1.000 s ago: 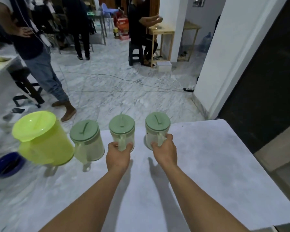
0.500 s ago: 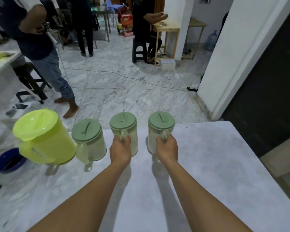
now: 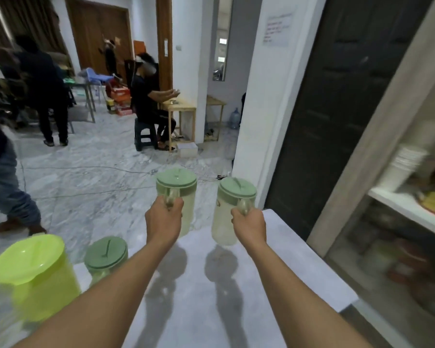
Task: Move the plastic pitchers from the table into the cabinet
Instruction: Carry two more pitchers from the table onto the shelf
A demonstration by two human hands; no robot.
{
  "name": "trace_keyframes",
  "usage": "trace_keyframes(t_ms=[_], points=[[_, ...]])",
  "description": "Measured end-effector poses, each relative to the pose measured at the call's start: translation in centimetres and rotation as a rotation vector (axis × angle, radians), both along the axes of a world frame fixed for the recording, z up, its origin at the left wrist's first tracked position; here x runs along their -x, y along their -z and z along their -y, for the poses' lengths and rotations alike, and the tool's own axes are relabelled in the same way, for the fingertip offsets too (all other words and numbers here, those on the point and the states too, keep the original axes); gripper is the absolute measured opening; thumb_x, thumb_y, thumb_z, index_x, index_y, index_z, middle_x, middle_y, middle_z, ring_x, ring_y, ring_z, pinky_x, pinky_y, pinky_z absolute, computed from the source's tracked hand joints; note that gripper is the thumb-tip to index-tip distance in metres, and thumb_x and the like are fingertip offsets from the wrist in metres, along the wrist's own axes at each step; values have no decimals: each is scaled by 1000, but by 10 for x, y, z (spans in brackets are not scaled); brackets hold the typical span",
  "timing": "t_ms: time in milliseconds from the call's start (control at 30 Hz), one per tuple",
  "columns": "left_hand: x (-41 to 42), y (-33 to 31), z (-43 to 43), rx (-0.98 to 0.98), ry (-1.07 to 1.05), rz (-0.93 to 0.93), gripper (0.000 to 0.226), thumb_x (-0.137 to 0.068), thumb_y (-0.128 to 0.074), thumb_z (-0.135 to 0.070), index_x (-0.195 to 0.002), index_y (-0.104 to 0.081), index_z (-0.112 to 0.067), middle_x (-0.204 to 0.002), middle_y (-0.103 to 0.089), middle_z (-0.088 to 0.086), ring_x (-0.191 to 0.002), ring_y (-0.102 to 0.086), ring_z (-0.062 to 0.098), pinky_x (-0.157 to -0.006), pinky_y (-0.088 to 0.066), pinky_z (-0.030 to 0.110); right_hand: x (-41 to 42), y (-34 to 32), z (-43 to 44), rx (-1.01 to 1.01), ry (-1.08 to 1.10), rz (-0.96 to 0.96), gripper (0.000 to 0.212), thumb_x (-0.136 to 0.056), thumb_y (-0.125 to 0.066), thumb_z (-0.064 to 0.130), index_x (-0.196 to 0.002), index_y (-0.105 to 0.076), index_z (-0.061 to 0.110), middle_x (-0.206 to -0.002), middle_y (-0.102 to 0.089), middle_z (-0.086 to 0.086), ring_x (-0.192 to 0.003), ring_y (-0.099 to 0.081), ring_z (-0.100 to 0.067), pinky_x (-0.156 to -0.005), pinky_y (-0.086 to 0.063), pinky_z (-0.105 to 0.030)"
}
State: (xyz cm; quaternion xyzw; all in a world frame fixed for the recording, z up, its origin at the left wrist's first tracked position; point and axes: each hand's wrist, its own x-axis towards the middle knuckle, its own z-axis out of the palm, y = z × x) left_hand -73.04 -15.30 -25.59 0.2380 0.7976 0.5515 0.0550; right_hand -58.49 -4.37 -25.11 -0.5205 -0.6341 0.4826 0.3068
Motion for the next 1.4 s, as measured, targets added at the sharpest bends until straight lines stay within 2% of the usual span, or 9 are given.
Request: trace_keyframes(t_ms=[67,200,433,533,633,800,933,1167,1400], points=[[-14,-21,2,-41,36,12,27,-93,-52,-33,-89,-59,-7,-77,-68,6,-73,-62,22,-53,-34,26,-18,-21,8,-26,49,3,23,-85,-59,27,-91,-66,7,-89,-72,-12,-80,-67,-29,-63,-46,-31],[-53,-63,13,-137,170,44,25,-92,-52,-32,-86,-59,-9,-76,-67,7,-71,-65,20,-51,-35,27,-72,-71,39,-118,184,8,21,-89,-59,22,-92,-68,3,-79,-65,-7,-63,-57,-17,-51,-37,-26],[-128,-148,26,-257,391,-44,30,-95,-51,-32,-85,-63,-7,-74,-67,9,-67,-62,16,-52,-35,26,-169,-148,91,-262,396,-14,14,-92,-62,24,-81,-62,15,-81,-64,-4,-76,-62,-21,-72,-53,-37],[-165,-171,26,-306,479,-39,31,-94,-50,-38,-86,-62,-11,-75,-67,6,-71,-64,20,-56,-39,29,-215,-174,109,-305,476,0,19,-92,-63,25,-98,-68,7,-90,-67,-7,-85,-63,-25,-66,-44,-29],[-209,-191,27,-341,593,-33,30,-92,-49,-39,-85,-62,-12,-76,-67,6,-73,-65,23,-59,-42,31,-266,-195,131,-335,553,32,14,-90,-63,24,-87,-68,11,-82,-65,-5,-81,-61,-26,-63,-40,-29],[-290,-218,30,-390,773,-24,28,-91,-50,-36,-84,-64,-12,-78,-68,7,-70,-65,22,-58,-45,31,-351,-219,161,-339,682,50,16,-86,-64,21,-71,-63,13,-69,-63,-6,-70,-60,-26,-62,-44,-31],[-360,-235,35,-409,870,-5,26,-91,-52,-33,-85,-65,-11,-75,-68,7,-65,-64,19,-53,-39,29,-419,-233,185,-350,785,67,18,-87,-64,22,-88,-72,6,-81,-71,-9,-75,-65,-25,-65,-46,-31],[-487,-251,45,-441,1046,25,30,-88,-52,-38,-78,-65,-12,-68,-69,6,-64,-68,23,-59,-48,32,-540,-254,221,-391,966,37,23,-81,-64,26,-89,-71,5,-88,-76,-16,-84,-73,-30,-65,-49,-32],[-605,-248,57,-453,1204,84,23,-92,-55,-32,-78,-62,-15,-71,-66,6,-67,-66,26,-56,-50,34,-643,-255,248,-462,1076,12,21,-86,-65,20,-67,-63,11,-61,-66,-7,-59,-63,-25,-62,-48,-36]])
